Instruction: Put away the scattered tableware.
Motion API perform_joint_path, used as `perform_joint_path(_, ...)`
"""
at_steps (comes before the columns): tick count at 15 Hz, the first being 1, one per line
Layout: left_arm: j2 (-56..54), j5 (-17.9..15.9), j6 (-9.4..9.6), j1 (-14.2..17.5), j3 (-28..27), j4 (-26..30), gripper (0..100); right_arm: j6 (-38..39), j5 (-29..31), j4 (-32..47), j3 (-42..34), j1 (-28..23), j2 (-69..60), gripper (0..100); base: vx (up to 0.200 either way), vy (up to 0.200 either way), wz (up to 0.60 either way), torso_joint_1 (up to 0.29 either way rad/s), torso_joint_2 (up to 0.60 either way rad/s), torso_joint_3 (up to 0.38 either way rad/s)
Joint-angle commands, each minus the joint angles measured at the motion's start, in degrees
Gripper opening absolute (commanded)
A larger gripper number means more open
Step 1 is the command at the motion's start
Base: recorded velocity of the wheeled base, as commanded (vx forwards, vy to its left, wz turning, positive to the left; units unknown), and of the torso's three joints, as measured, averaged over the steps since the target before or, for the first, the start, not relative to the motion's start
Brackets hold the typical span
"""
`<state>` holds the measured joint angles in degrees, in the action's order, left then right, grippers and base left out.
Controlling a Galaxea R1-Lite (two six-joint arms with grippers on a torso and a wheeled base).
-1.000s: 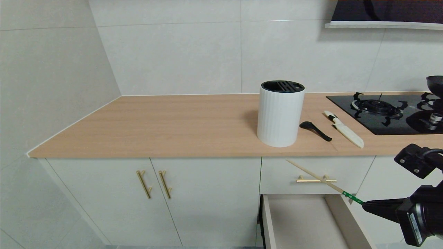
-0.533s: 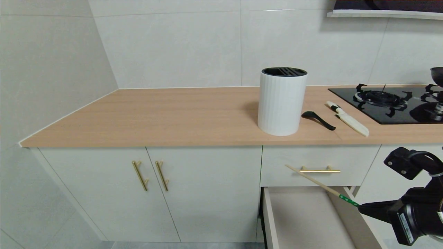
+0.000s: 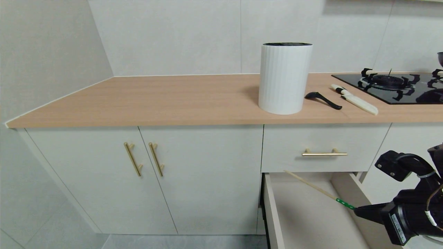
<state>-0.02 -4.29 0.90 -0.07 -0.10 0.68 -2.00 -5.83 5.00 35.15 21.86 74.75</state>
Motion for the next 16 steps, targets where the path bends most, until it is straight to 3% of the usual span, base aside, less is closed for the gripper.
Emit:
perform_joint_path(1, 0.02, -0.02, -0.02, -0.01, 0.01, 0.02, 100, -0.02, -0.06, 0.01, 0.01, 0.03, 0.92, 0, 0.000, 0.000, 0.00, -0.159, 0.47, 0.300)
perform_joint_path(6, 0.02, -0.02, 0.06, -0.01, 0.01, 0.02, 100, -0.02, -0.06, 0.01, 0.01, -0.06, 1.45, 0, 0.000, 0.000, 0.00, -0.120, 0.43, 0.303)
perform_joint_path(11, 0.02, -0.02, -0.02, -0.01, 0.01, 0.02, 100, 0.07, -0.06, -0.25, 0.27, -0.06, 2.33, 0, 0.000, 0.000, 0.00, -0.019, 0.08, 0.049)
perform_joint_path(16, 0.02, -0.02, -0.02, -0.01, 0.01, 0.02, 100, 0.59, 0.29, -14.75, 1.42, -4.63, 16.65, 0, 0.000, 0.000, 0.00, 0.000, 0.00, 0.000)
